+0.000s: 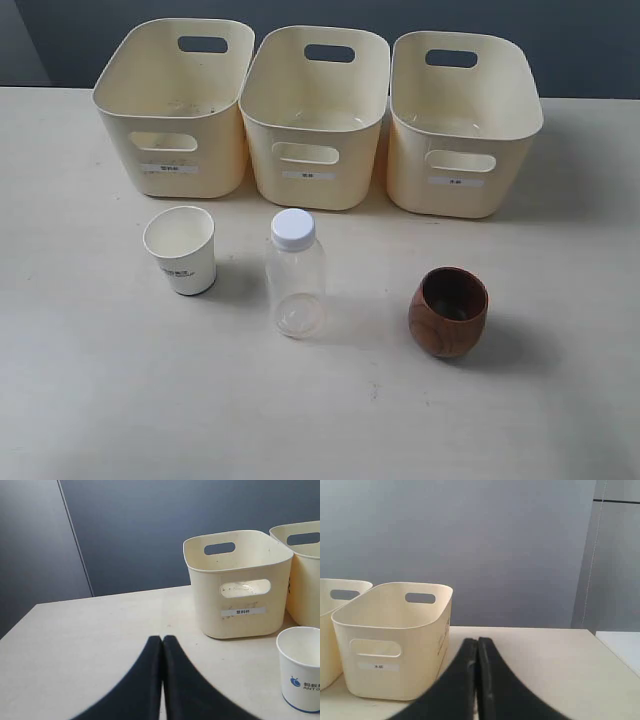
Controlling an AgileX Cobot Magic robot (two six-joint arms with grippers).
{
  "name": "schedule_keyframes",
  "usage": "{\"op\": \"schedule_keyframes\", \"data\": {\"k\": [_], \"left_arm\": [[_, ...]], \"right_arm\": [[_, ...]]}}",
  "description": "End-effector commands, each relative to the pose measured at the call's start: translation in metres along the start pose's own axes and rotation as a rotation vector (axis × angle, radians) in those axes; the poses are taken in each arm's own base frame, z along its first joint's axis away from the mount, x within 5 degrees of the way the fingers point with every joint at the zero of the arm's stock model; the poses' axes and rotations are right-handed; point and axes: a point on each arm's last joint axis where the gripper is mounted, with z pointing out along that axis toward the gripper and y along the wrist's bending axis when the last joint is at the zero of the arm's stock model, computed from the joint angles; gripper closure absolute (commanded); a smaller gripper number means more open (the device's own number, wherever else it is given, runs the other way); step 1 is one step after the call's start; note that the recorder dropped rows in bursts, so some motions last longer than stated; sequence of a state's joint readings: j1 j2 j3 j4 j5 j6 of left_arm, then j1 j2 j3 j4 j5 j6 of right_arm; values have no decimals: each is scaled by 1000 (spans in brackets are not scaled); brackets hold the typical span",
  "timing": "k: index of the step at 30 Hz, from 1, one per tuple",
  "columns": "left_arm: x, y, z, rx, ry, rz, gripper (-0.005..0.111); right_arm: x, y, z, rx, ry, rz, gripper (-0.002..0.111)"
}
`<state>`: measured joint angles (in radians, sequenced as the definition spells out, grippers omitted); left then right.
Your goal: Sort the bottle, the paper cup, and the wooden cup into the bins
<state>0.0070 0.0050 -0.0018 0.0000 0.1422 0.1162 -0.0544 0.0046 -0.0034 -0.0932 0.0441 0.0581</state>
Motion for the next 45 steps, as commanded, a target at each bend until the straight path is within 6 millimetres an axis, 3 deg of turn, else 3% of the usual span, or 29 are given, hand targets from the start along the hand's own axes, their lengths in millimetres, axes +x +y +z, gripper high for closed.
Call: {"op": "schedule_keyframes", "data": {"k": [1, 18, 21, 30, 45], "left_arm": [[0, 0, 0, -2, -10, -1, 107], [0, 0, 0, -2, -10, -1, 107], [0, 0, 0, -2, -10, -1, 107], [0, 0, 0, -2, -10, -1, 107], [0, 0, 0, -2, -10, -1, 107]], "right_arm": [[1, 0, 0, 5, -5, -2, 109], [-5, 0, 0, 1, -66, 4, 109], [-6, 0, -1, 0, -81, 88, 109], [-6, -2, -1, -3, -82, 633, 109], [-5, -1, 0, -6, -71, 629, 109]]}}
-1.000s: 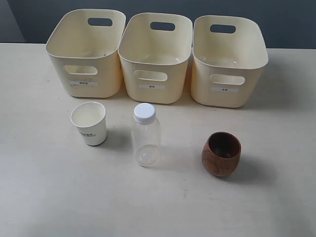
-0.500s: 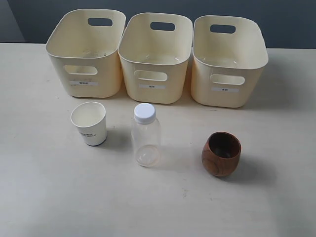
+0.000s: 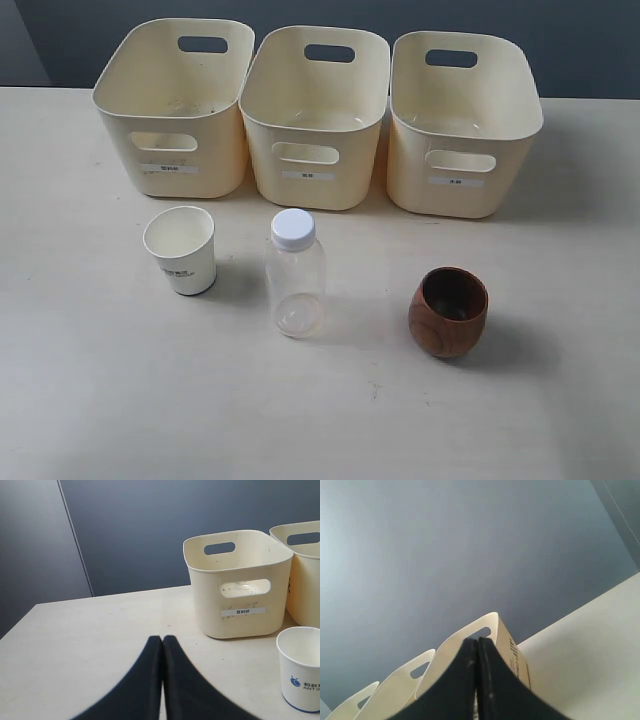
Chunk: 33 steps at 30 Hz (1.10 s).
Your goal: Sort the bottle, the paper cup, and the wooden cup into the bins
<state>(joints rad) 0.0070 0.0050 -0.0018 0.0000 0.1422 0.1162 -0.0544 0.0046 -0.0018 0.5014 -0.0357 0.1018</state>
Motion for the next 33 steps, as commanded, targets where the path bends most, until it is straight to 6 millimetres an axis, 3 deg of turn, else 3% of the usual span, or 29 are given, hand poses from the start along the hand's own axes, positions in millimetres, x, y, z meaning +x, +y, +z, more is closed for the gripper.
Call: {"op": "schedule_keyframes", "data": {"k": [1, 7, 14, 19, 26, 33], "left_arm": [[0, 0, 0, -2, -10, -1, 107], [0, 0, 0, -2, -10, -1, 107], [0, 0, 0, -2, -10, -1, 107], [0, 0, 0, -2, -10, -1, 107], [0, 0, 0, -2, -10, -1, 107], [0, 0, 0, -2, -10, -1, 107]], "right_arm": [[0, 0, 0, 3, -3, -12, 109], [-11, 4, -1, -15, -89, -27, 109], [-73, 48, -15, -137, -268, -103, 109], [-112, 78, -16, -160, -275, -214, 109], [-145, 104, 5, -117, -188, -398, 109], [-155, 123, 38, -169, -37, -605, 109]]}}
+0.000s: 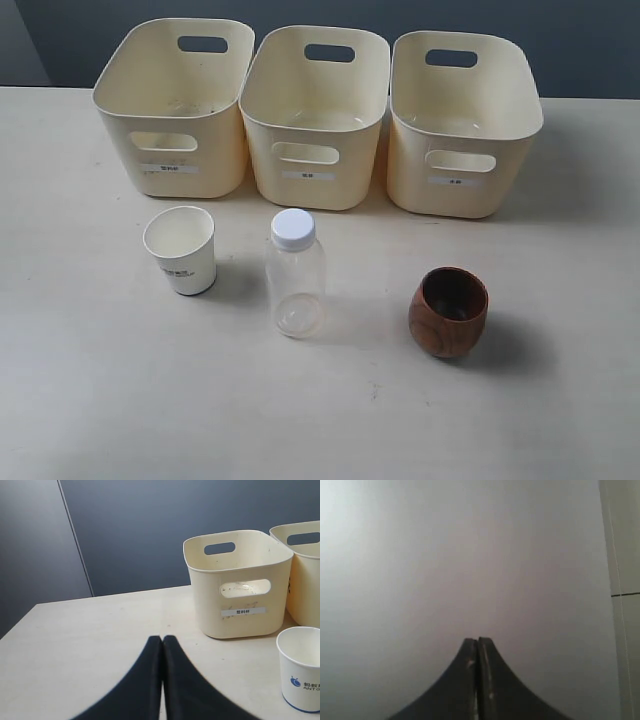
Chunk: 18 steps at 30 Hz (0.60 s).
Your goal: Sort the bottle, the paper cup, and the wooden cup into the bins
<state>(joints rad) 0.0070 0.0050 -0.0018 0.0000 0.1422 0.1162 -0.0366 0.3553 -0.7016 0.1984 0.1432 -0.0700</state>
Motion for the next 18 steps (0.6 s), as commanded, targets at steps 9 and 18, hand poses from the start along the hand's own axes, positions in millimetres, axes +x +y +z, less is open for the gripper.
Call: {"op": "schedule_keyframes", "data": {"k": [9, 18], "left_arm": [[0, 0, 0, -2, -10, -1, 107], [0, 0, 0, -2, -10, -1, 107]], "right_arm": [[17, 68, 80, -661, 380, -186, 109], [97, 148, 142, -1007, 603, -331, 109]]}}
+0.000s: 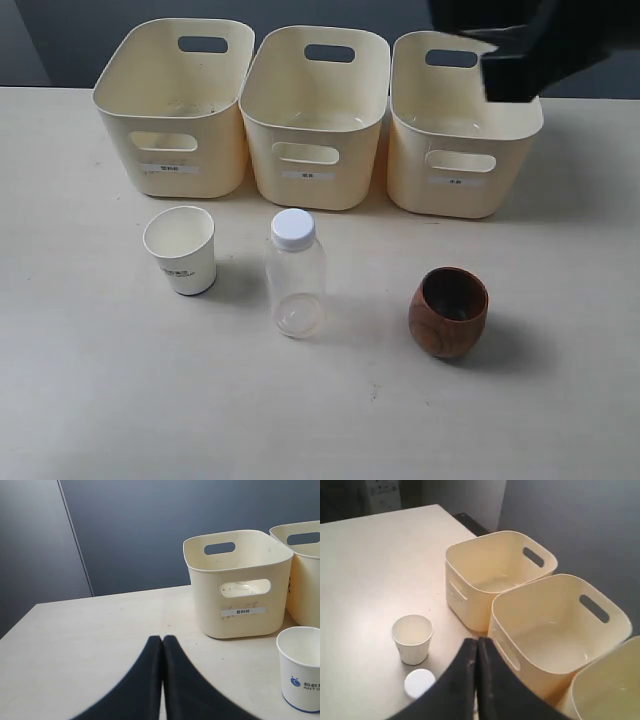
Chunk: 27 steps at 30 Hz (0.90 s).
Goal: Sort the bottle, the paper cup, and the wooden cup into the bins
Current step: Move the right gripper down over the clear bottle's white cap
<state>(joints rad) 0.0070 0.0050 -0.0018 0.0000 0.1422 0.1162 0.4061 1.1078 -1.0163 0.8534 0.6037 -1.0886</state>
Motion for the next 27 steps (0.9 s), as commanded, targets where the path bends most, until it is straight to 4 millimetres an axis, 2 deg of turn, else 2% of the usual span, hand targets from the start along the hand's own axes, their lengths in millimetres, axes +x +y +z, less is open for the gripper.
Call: {"op": "schedule_keyframes", "data": {"k": [1, 7, 10, 15, 21, 26, 27], "left_arm": [[0, 0, 0, -2, -10, -1, 107], [0, 0, 0, -2, -10, -1, 107], [0, 0, 0, -2, -10, -1, 107], [0, 0, 0, -2, -10, -1, 107], [0, 0, 0, -2, -10, -1, 107], [0, 0, 0, -2, -10, -1, 107], [0, 0, 0, -2, -10, -1, 107]], "right_arm": [[-10, 8, 37, -79, 8, -88, 109], [-23, 27, 96, -202, 54, -169, 109], [-15, 31, 114, -227, 110, -227, 109], [1, 31, 122, -249, 234, -252, 109], [21, 26, 123, -238, 440, -249, 109], [27, 31, 122, -291, 499, -215, 108], [27, 32, 122, -299, 498, -205, 105]]}}
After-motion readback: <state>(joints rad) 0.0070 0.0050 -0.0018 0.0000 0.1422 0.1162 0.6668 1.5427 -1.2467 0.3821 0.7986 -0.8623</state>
